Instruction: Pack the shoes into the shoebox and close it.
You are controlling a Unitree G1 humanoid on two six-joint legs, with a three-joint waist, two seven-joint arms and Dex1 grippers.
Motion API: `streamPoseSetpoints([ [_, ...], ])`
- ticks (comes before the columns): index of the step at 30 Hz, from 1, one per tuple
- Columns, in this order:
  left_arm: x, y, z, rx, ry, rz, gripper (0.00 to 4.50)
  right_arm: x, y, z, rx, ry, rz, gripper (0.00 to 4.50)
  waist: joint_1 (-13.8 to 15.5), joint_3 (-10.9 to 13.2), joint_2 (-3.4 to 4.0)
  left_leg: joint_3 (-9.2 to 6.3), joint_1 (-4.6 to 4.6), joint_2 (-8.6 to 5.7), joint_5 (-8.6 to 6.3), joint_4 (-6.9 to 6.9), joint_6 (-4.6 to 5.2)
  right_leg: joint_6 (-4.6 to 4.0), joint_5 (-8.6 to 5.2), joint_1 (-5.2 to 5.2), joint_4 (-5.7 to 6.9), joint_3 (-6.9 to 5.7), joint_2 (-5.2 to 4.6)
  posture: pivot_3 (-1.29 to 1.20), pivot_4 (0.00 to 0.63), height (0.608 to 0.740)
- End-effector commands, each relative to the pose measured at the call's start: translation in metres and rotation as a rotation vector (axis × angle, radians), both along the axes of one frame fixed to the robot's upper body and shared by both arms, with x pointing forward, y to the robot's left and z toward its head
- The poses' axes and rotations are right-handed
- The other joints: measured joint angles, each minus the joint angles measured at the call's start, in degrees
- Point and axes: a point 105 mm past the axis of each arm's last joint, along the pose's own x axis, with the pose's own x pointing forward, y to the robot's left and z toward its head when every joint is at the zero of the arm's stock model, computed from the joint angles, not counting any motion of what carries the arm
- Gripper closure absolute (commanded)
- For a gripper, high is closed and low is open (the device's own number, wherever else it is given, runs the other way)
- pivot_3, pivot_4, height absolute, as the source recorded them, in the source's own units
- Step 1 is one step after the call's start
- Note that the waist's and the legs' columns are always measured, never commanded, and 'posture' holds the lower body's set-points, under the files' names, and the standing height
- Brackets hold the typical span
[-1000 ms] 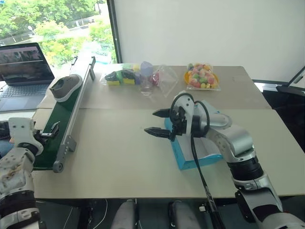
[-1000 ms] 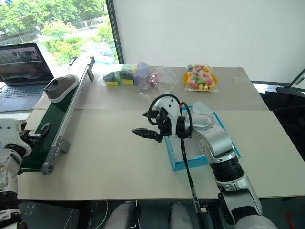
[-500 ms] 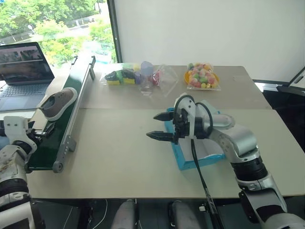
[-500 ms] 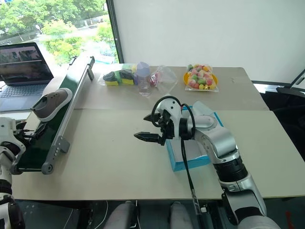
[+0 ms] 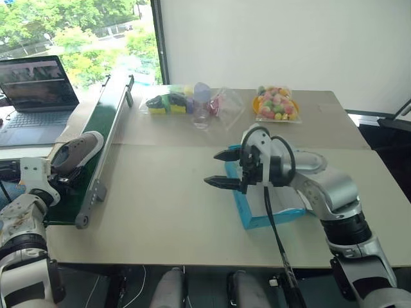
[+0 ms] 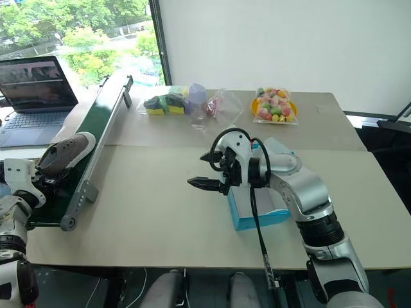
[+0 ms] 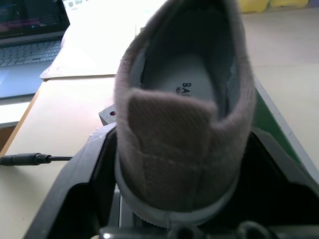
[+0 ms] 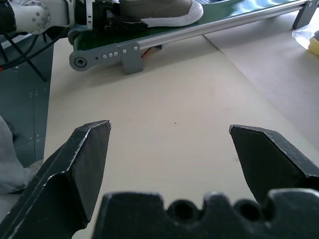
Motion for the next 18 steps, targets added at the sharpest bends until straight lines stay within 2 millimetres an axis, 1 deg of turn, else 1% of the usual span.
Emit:
streamPoseSetpoints([
  [1,0.008,-0.013,0.004,-0.003,-0.015,-0.047,1.99,-0.001,-0.003,0.013,0.026,-0.048,-0.011,0.0,0.08,0.0,0.0,0.0,0.0,0.0,0.0,0.0,0.0,-0.01,0.02,0.01,0.0,-0.01,0.0,0.0,0.15,0.74],
  [3,0.012,-0.018,0.012,0.005,-0.04,-0.062,2.09,0.0,-0.003,0.013,0.029,-0.05,-0.014,0.0,0.3,0.0,0.0,0.01,0.0,0.0,0.0,0.0,0.0,0.0,0.04,0.02,0.0,-0.04,-0.03,0.0,0.15,0.74],
  [5,0.018,-0.026,0.027,0.012,-0.093,-0.078,2.13,0.0,-0.002,0.014,0.034,-0.05,-0.019,0.0,0.57,0.0,0.0,0.02,-0.01,0.0,0.0,0.0,-0.01,0.0,0.05,0.05,-0.02,-0.09,-0.06,0.0,0.15,0.74],
  [6,0.021,-0.034,0.037,0.016,-0.123,-0.102,2.13,0.001,-0.002,0.014,0.038,-0.049,-0.021,0.0,0.59,0.0,-0.01,0.03,-0.02,-0.01,0.01,0.0,-0.01,0.0,0.06,0.06,-0.03,-0.1,-0.08,0.0,0.15,0.74],
  [8,0.031,-0.078,0.076,0.016,-0.249,-0.205,2.13,0.009,-0.003,0.027,0.152,-0.008,-0.08,0.0,0.42,0.01,-0.09,0.03,-0.12,0.0,0.01,0.04,0.01,0.05,0.1,0.01,-0.09,-0.05,-0.08,0.0,0.15,0.74],
  [9,0.032,-0.094,0.089,0.004,-0.286,-0.239,2.13,0.013,-0.004,0.032,0.197,0.008,-0.103,0.0,0.55,0.07,-0.22,-0.02,-0.21,0.01,0.05,0.04,0.06,0.12,0.16,-0.02,-0.11,-0.02,-0.07,0.0,0.15,0.74],
  [10,0.031,-0.109,0.094,0.006,-0.299,-0.274,2.13,0.017,-0.005,0.038,0.252,0.037,-0.129,0.0,0.61,0.08,-0.32,-0.16,-0.42,0.01,0.16,0.1,0.22,0.16,0.23,-0.13,-0.09,-0.03,-0.11,0.0,0.15,0.74],
  [11,0.029,-0.116,0.095,0.007,-0.296,-0.288,2.13,0.019,-0.005,0.042,0.283,0.055,-0.144,0.0,0.58,0.06,-0.36,-0.23,-0.57,0.0,0.26,0.1,0.3,0.19,0.32,-0.28,-0.1,0.03,-0.1,0.0,0.15,0.74],
  [13,0.028,-0.159,0.101,-0.021,-0.316,-0.373,2.13,0.034,-0.013,0.055,0.431,0.169,-0.229,0.0,-0.22,0.06,-0.35,-0.12,-0.65,-0.02,0.3,0.1,0.36,0.23,0.47,-0.38,-0.11,0.18,-0.11,0.0,0.15,0.74],
  [14,0.027,-0.173,0.103,-0.041,-0.326,-0.393,2.13,0.038,-0.015,0.059,0.475,0.209,-0.251,0.0,-0.45,0.06,-0.35,-0.09,-0.64,-0.03,0.3,0.1,0.37,0.25,0.48,-0.37,-0.12,0.22,-0.14,0.0,0.15,0.74],
  [16,0.024,-0.209,0.106,-0.095,-0.339,-0.454,2.13,0.044,-0.019,0.063,0.548,0.278,-0.289,0.0,-0.5,0.06,-0.35,0.01,-0.61,-0.04,0.28,0.07,0.42,0.28,0.5,-0.38,-0.14,0.3,-0.17,0.0,0.15,0.74],
  [18,0.021,-0.23,0.108,-0.122,-0.34,-0.489,2.13,0.047,-0.02,0.064,0.582,0.317,-0.314,0.0,-0.51,0.06,-0.35,0.01,-0.61,-0.04,0.28,0.06,0.44,0.29,0.51,-0.38,-0.16,0.28,-0.12,0.0,0.15,0.74],
])
